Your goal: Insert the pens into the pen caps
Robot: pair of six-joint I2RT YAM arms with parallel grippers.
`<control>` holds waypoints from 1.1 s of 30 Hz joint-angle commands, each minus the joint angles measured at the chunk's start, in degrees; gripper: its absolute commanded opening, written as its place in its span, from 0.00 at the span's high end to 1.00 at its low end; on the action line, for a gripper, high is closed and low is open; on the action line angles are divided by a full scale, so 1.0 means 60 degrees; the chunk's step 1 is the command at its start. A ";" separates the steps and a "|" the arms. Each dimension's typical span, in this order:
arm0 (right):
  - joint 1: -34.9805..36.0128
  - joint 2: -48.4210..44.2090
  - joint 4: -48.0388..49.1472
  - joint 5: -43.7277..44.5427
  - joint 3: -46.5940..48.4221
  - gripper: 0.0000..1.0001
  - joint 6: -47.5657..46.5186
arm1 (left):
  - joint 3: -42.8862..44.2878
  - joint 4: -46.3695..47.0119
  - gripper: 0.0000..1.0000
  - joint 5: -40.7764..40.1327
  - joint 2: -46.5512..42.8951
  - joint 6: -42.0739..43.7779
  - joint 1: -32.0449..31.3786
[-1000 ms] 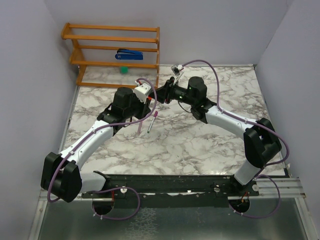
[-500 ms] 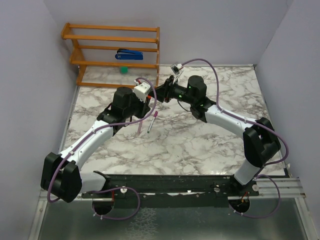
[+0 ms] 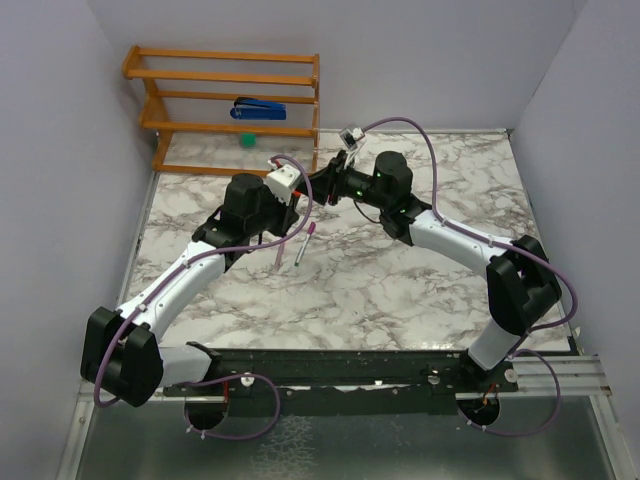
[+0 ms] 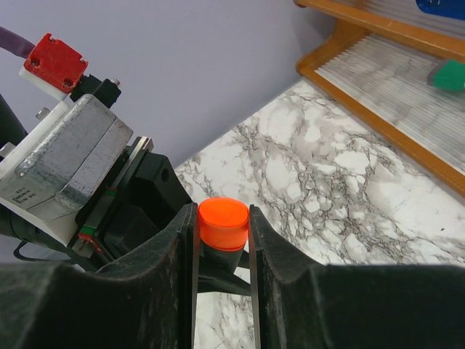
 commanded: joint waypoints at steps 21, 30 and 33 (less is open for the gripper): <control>0.1139 0.0980 -0.2926 -0.3879 -0.1400 1.00 0.0793 | 0.1082 0.5162 1.00 -0.0660 -0.0841 -0.0230 0.0335; 0.1127 0.1204 -0.2681 -0.4598 -0.1383 1.00 0.1097 | 0.1038 0.5191 1.00 -0.0704 -0.0866 -0.0182 0.0338; 0.1127 0.1368 -0.2706 -0.4857 -0.1308 1.00 0.1182 | 0.1029 0.5206 1.00 -0.0730 -0.0865 -0.0179 0.0352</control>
